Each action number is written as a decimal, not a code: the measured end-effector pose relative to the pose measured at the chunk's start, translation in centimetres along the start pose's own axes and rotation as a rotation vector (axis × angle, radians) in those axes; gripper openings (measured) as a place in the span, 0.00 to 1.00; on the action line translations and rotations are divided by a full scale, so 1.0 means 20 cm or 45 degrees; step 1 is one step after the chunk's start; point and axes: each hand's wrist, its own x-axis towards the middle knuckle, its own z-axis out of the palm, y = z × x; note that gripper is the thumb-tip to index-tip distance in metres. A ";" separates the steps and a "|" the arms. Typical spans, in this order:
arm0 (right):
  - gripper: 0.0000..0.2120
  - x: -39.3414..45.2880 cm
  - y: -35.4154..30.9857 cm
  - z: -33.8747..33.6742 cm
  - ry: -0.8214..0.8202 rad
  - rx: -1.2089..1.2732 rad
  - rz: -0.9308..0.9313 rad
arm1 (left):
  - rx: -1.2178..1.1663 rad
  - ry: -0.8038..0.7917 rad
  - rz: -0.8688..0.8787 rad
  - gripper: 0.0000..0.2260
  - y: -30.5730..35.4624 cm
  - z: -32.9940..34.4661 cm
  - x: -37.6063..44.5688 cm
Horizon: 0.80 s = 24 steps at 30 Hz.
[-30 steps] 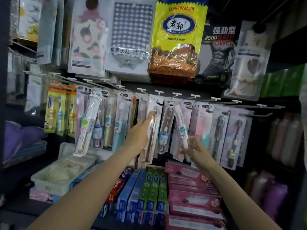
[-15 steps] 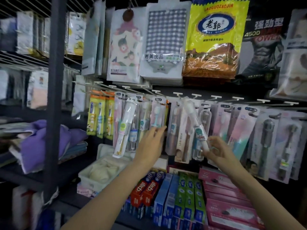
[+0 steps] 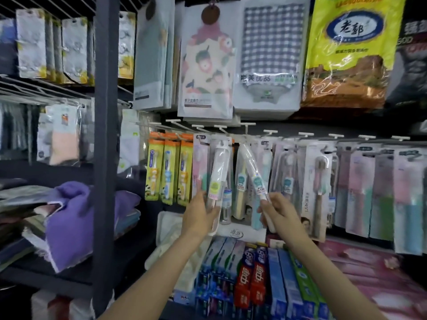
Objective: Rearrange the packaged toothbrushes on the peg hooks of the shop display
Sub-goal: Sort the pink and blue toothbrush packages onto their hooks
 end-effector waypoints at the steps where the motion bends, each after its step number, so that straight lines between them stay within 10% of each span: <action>1: 0.05 0.01 -0.01 0.02 0.035 -0.002 -0.007 | 0.019 -0.017 0.001 0.18 0.00 0.00 0.01; 16: 0.06 0.08 0.00 0.14 0.085 0.045 0.287 | 0.126 -0.155 0.112 0.21 -0.07 -0.12 0.06; 24: 0.06 0.04 0.00 0.27 0.223 -0.363 -0.076 | -0.170 -0.285 0.099 0.21 -0.11 -0.25 0.09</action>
